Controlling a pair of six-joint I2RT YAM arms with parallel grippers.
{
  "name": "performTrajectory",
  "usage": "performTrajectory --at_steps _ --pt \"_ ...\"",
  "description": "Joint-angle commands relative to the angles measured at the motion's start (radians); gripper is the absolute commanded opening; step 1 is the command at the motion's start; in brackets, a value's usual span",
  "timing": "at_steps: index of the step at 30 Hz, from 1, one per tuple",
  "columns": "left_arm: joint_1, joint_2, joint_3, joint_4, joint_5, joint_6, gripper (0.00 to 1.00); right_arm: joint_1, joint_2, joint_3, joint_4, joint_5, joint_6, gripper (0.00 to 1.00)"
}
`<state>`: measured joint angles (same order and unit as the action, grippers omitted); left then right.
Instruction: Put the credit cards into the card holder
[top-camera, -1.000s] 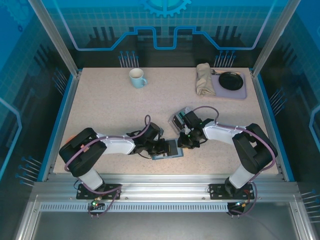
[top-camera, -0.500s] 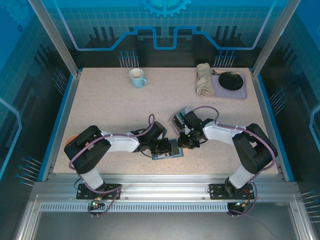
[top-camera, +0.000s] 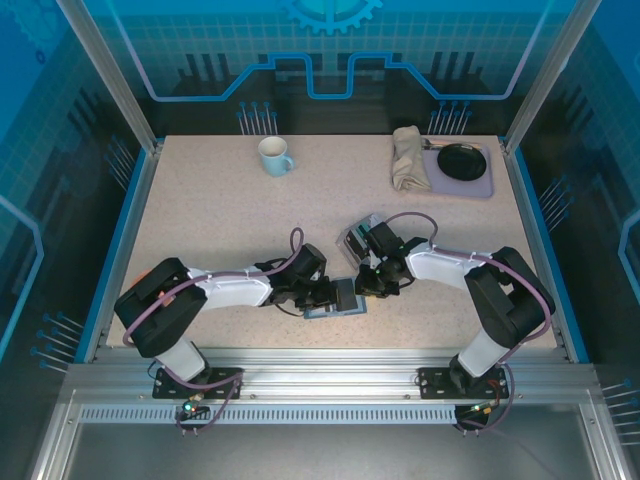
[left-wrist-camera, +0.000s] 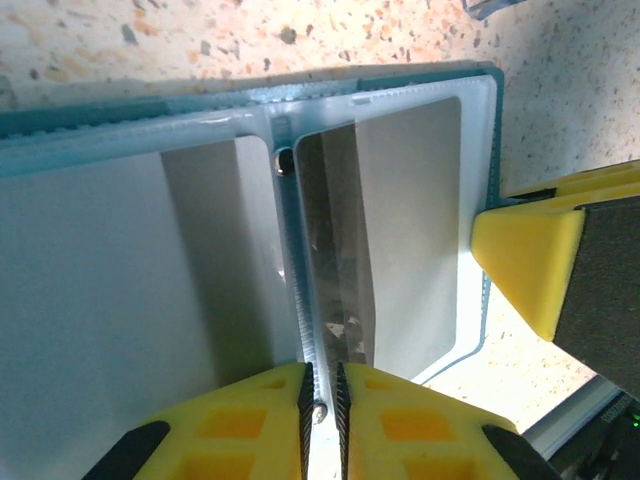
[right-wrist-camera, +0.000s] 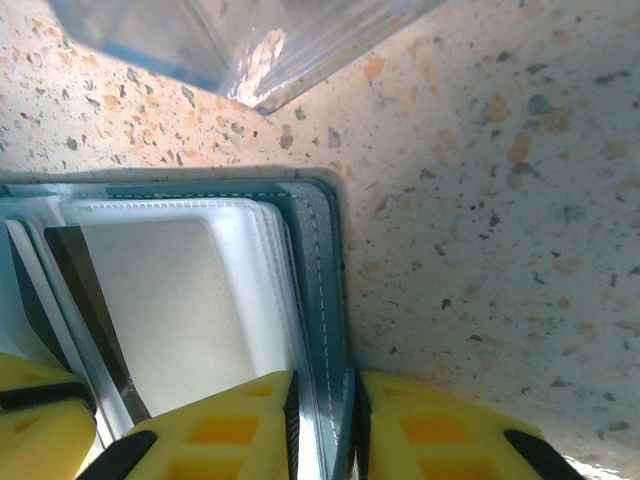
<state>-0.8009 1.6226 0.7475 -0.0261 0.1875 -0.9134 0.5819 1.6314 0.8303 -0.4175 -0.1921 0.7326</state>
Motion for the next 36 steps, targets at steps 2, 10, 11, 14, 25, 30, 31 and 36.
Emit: performTrajectory --at_steps 2,10,11,14,25,30,31,36 --pt "-0.005 0.028 0.051 -0.064 -0.03 0.026 0.17 0.012 0.025 -0.032 -0.015 0.034 0.008 0.22" --pt "-0.013 0.072 0.093 -0.111 -0.047 0.036 0.13 0.015 0.029 -0.035 -0.014 0.034 0.006 0.22" --pt "-0.015 0.079 0.098 -0.12 -0.053 0.035 0.13 0.015 0.031 -0.035 -0.013 0.034 0.006 0.22" --pt "-0.023 0.098 0.11 -0.131 -0.057 0.04 0.13 0.015 0.034 -0.036 -0.013 0.033 0.004 0.22" --pt "-0.043 0.134 0.137 -0.135 -0.054 0.045 0.12 0.015 0.031 -0.039 -0.01 0.032 0.01 0.22" --pt "-0.043 0.079 0.11 -0.179 -0.103 0.044 0.12 0.016 0.027 -0.031 -0.023 0.054 0.013 0.22" --pt "-0.043 0.062 0.101 -0.189 -0.118 0.042 0.13 0.017 0.025 -0.03 -0.03 0.067 0.014 0.22" --pt "-0.043 0.021 0.073 -0.235 -0.162 0.042 0.14 0.018 -0.001 -0.027 -0.064 0.121 0.015 0.23"
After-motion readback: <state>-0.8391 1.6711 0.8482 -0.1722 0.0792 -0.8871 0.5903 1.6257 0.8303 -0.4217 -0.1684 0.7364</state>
